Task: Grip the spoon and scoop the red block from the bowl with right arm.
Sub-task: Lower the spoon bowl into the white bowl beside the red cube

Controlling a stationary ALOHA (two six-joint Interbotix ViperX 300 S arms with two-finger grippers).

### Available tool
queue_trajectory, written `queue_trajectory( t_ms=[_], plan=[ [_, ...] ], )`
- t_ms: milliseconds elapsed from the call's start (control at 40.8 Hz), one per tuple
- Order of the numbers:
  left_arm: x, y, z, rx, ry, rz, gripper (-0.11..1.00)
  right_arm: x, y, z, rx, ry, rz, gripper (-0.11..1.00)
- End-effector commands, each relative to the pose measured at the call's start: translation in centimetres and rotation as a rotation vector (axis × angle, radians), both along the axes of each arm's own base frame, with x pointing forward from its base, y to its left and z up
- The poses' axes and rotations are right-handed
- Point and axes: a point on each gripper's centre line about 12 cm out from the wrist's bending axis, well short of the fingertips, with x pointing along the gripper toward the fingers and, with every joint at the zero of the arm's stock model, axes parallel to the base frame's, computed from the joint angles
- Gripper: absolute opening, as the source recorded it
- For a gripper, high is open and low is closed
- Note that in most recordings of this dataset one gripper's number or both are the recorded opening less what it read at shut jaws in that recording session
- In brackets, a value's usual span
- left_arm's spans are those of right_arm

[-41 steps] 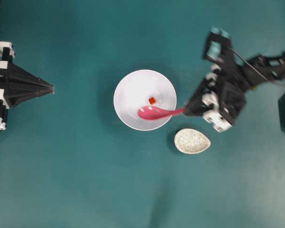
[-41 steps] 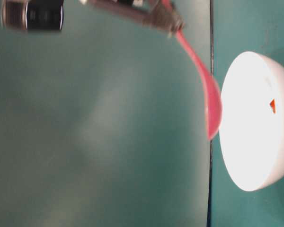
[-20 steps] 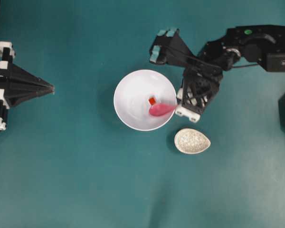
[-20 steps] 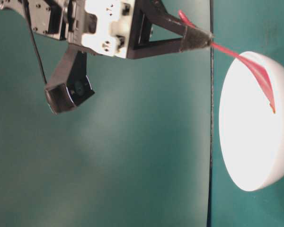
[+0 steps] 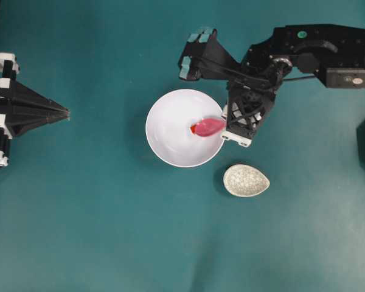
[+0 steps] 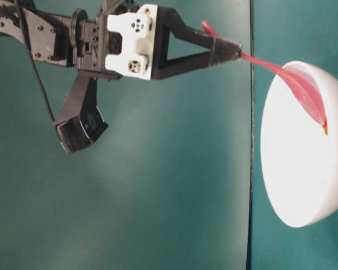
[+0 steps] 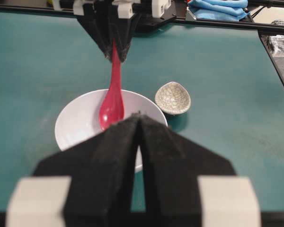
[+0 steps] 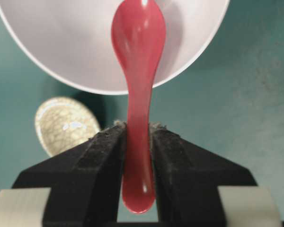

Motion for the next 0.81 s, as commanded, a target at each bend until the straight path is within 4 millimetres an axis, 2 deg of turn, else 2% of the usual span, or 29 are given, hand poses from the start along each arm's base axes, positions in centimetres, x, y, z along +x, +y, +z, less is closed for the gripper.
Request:
queue_trajectory(
  t_ms=[0,442,785],
  plan=[
    [0.3,0.0,1.2,0.003,-0.034,-0.002,0.0,0.7,-0.3,1.2,-0.013,-0.035,-0.002,0.23],
    [0.2,0.0,1.2,0.005,-0.035,-0.002,0.0,1.6,-0.4,1.5,0.0,0.016,0.026,0.22],
    [0.2,0.0,1.3,0.005,-0.038,-0.002,0.0,2.4,0.0,0.2,-0.001,0.038,0.065,0.22]
  ],
)
